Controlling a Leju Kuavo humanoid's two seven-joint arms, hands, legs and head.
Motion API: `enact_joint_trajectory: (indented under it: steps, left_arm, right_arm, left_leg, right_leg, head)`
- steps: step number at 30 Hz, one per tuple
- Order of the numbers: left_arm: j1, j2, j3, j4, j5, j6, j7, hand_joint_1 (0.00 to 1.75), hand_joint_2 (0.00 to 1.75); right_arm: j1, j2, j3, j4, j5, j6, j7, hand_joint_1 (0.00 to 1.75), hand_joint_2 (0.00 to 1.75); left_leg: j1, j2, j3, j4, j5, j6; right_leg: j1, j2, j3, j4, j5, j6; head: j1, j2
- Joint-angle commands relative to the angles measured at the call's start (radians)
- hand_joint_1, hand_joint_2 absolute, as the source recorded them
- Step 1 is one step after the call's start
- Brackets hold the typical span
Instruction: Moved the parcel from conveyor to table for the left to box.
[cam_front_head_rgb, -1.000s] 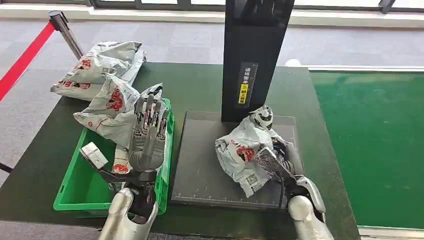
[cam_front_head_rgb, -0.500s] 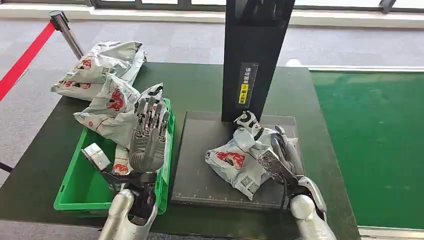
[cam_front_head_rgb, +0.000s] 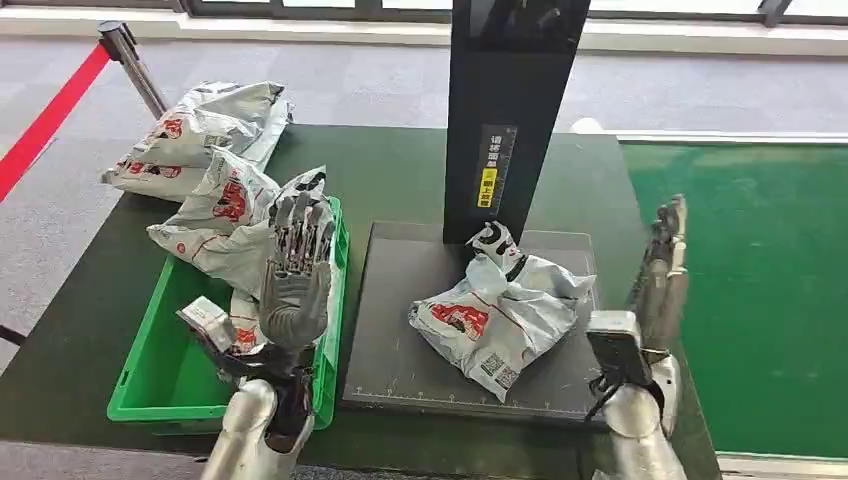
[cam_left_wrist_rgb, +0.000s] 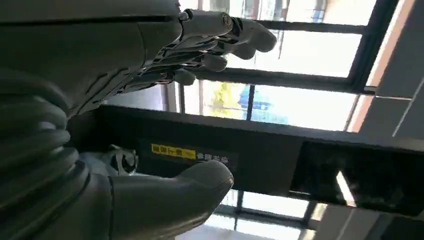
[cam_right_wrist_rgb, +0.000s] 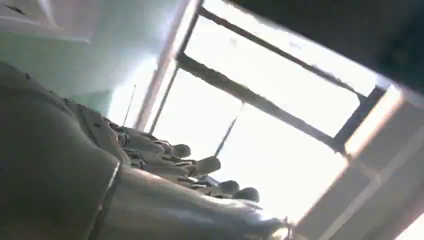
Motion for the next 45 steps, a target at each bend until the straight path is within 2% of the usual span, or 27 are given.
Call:
enact_joint_trajectory:
  steps: [1, 2, 3, 4, 7, 10, 13, 15, 21, 26, 27, 30, 31, 32, 45]
  left_arm:
    - [-0.211, 0.014, -0.348, 0.257, -0.710, 0.286, 0.177, 0.00, 1.75]
    - [-0.277, -0.018, -0.388, 0.397, -0.819, 0.329, 0.239, 0.00, 1.75]
    - [-0.310, -0.042, -0.396, 0.477, -0.849, 0.354, 0.248, 0.00, 1.75]
    - [-0.319, -0.049, -0.394, 0.501, -0.851, 0.366, 0.243, 0.00, 1.75]
    - [-0.328, -0.045, -0.394, 0.527, -0.854, 0.362, 0.238, 0.00, 1.75]
    - [-0.391, -0.083, -0.398, 0.726, -0.885, 0.317, 0.277, 0.00, 1.75]
    - [-0.466, -0.089, -0.511, 0.929, -0.862, 0.392, 0.347, 0.00, 1.75]
    - [-0.493, -0.089, -0.595, 1.000, -0.837, 0.367, 0.369, 0.00, 1.75]
    - [-0.544, -0.089, -0.805, 1.072, -0.859, 0.334, 0.495, 0.00, 1.75]
    - [-0.546, -0.089, -0.844, 1.068, -0.883, 0.325, 0.522, 0.00, 1.75]
    - [-0.553, -0.089, -0.890, 1.066, -0.919, 0.321, 0.550, 0.38, 1.75]
    - [-0.551, -0.089, -0.912, 1.053, -0.933, 0.315, 0.565, 0.38, 1.75]
    - [-0.546, -0.089, -0.919, 1.044, -0.936, 0.316, 0.573, 1.64, 1.75]
    - [-0.547, -0.089, -0.924, 1.041, -0.940, 0.313, 0.579, 1.75, 1.75]
    - [-0.558, -0.089, -0.969, 1.035, -1.043, 0.348, 0.663, 1.75, 1.75]
  right_arm:
    - [-0.005, 0.097, -0.209, -0.306, -0.082, -0.209, -0.090, 0.00, 0.00]
    - [-0.016, 0.118, -0.239, -0.344, -0.064, -0.209, -0.090, 0.00, 0.00]
    - [-0.022, 0.119, -0.242, -0.346, -0.065, -0.209, -0.090, 0.00, 1.75]
    - [-0.025, 0.119, -0.242, -0.343, -0.065, -0.209, -0.090, 0.00, 1.75]
    - [-0.027, 0.123, -0.246, -0.350, -0.061, -0.209, -0.090, 0.00, 1.75]
    - [-0.034, 0.132, -0.254, -0.376, -0.057, -0.209, -0.090, 0.00, 1.75]
    - [-0.029, 0.147, -0.272, -0.394, -0.051, -0.209, -0.090, 0.00, 1.75]
    - [-0.029, 0.158, -0.280, -0.391, -0.029, -0.209, -0.090, 0.00, 1.75]
    - [0.003, 0.134, -0.307, -0.332, -0.098, -0.209, -0.090, 0.00, 1.75]
    - [0.014, 0.133, -0.310, -0.344, -0.098, -0.209, -0.090, 0.00, 1.75]
    - [0.020, 0.139, -0.314, -0.350, -0.072, -0.209, -0.090, 0.00, 1.75]
    - [0.027, 0.143, -0.320, -0.361, -0.069, -0.209, -0.090, 0.00, 1.75]
    - [0.036, 0.141, -0.320, -0.366, -0.074, -0.209, -0.090, 0.00, 1.75]
    - [0.039, 0.141, -0.319, -0.367, -0.075, -0.209, -0.090, 0.00, 1.75]
    - [0.065, 0.142, -0.332, -0.381, -0.067, -0.209, -0.090, 0.00, 1.75]
  left_leg:
    - [0.000, -0.006, -0.002, 0.002, 0.001, 0.000]
    - [0.000, -0.008, -0.003, 0.002, 0.002, 0.001]
    - [-0.001, -0.008, -0.003, 0.001, 0.002, 0.001]
    - [-0.001, -0.011, -0.003, 0.001, 0.003, 0.001]
    - [-0.001, -0.003, 0.000, 0.000, 0.002, 0.001]
    - [-0.002, 0.000, 0.001, 0.000, 0.002, 0.001]
    - [-0.002, -0.002, 0.001, -0.001, 0.003, 0.001]
    - [-0.002, -0.001, 0.002, 0.000, 0.001, 0.001]
    - [-0.001, 0.000, 0.002, 0.000, 0.001, 0.001]
    - [-0.001, 0.003, 0.002, 0.000, 0.001, 0.001]
    - [-0.002, 0.002, 0.001, 0.000, 0.001, 0.001]
    - [-0.002, 0.001, 0.001, 0.000, 0.001, 0.001]
    - [-0.001, 0.001, 0.001, 0.000, 0.001, 0.001]
    - [-0.001, 0.002, 0.001, 0.000, 0.001, 0.001]
    - [-0.001, 0.002, 0.002, 0.000, 0.001, 0.001]
  right_leg:
    - [0.000, -0.008, 0.000, 0.001, -0.001, -0.001]
    - [0.000, -0.011, 0.000, 0.001, -0.001, -0.001]
    - [0.000, -0.010, 0.000, 0.001, -0.001, 0.000]
    - [-0.001, -0.014, 0.001, 0.000, -0.001, 0.000]
    - [-0.001, -0.007, 0.003, -0.002, 0.001, 0.000]
    - [-0.002, -0.003, 0.002, -0.001, 0.002, 0.000]
    - [-0.001, -0.005, 0.003, -0.002, 0.003, 0.000]
    - [-0.001, -0.003, 0.003, -0.002, 0.002, 0.001]
    - [-0.001, -0.002, 0.002, -0.002, 0.002, 0.001]
    - [-0.001, 0.000, 0.002, -0.002, 0.003, 0.000]
    - [-0.001, 0.000, 0.002, -0.002, 0.003, 0.000]
    - [-0.001, -0.001, 0.001, -0.001, 0.002, 0.000]
    - [-0.001, -0.001, 0.002, -0.002, 0.003, 0.000]
    - [-0.001, 0.000, 0.002, -0.002, 0.003, 0.000]
    - [-0.001, 0.000, 0.002, -0.001, 0.002, 0.001]
  head:
    - [0.000, 0.000]
    - [0.000, 0.000]
    - [0.000, 0.000]
    - [0.000, 0.000]
    - [0.000, 0.000]
    - [0.000, 0.000]
    - [0.000, 0.000]
    - [0.000, 0.000]
    - [0.000, 0.000]
    - [0.000, 0.000]
    - [0.000, 0.000]
    - [0.000, 0.000]
    - [0.000, 0.000]
    - [0.000, 0.000]
    - [0.000, 0.000]
